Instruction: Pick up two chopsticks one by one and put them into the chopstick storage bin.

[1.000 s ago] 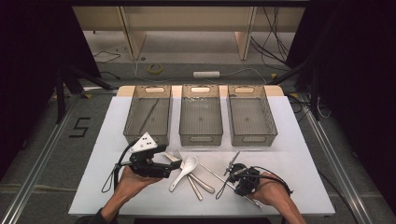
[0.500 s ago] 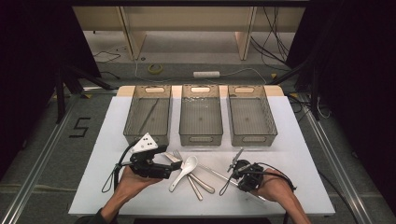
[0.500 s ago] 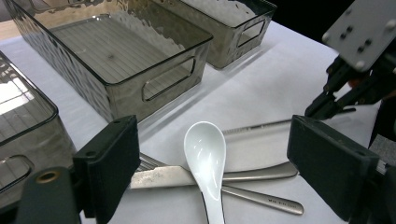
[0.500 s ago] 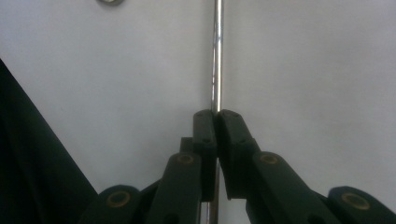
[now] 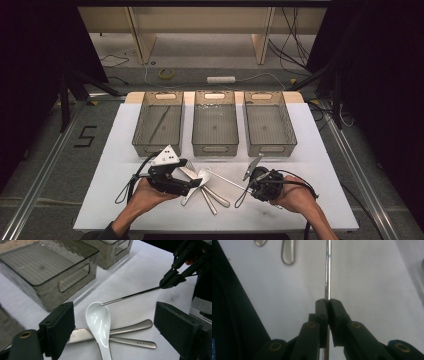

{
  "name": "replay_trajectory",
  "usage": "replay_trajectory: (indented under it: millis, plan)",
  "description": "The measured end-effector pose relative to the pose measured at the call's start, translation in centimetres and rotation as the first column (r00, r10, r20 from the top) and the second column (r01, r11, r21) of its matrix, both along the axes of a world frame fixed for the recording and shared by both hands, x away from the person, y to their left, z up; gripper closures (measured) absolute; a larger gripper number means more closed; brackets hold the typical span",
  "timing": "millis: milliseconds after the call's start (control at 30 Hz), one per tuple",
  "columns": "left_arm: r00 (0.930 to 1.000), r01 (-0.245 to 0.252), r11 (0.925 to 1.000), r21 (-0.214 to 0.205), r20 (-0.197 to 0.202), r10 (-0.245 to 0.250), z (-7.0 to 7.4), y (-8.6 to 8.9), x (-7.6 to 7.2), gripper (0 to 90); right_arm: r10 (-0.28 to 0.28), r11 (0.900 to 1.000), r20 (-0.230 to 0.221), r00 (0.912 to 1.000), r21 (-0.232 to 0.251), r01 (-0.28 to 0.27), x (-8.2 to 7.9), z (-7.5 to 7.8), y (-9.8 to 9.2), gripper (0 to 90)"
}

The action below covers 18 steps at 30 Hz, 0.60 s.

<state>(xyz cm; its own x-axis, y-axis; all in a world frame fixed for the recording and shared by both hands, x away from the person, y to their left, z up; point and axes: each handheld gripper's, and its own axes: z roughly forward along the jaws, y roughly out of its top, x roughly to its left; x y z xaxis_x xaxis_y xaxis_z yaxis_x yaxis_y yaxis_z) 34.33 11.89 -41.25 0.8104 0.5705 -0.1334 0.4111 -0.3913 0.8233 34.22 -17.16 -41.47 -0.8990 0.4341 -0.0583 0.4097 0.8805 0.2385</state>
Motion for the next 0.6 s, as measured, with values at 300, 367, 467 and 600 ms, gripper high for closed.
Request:
replay_trajectory:
  millis: [300, 367, 467, 600]
  plan:
    - [0.9961, 0.087, 0.9941, 0.065, -0.020, -0.086, -0.1, -1.7, -0.1, 17.8, 0.088, 0.9961, 0.031, 0.9957, 0.009, -0.088, -0.7, 1.3, 1.9, 86.1]
    - [0.9941, 0.108, 0.9897, 0.094, -0.016, -0.107, -0.3, -2.2, -0.2, 18.0, 0.108, 0.9941, 0.034, 0.9936, 0.008, -0.108, -0.8, 1.5, 2.3, 86.1]
    - [0.9907, 0.136, 0.9814, 0.136, -0.012, -0.136, -0.4, -3.0, -0.4, 18.6, 0.130, 0.9915, 0.039, 0.9908, 0.007, -0.130, -1.0, 1.6, 2.9, 86.1]
    - [0.9841, 0.178, 0.9678, 0.178, -0.031, -0.175, -0.6, -3.7, -0.5, 21.3, 0.155, 0.9879, 0.041, 0.9870, 0.003, -0.155, -1.2, 1.8, 3.5, 86.1]
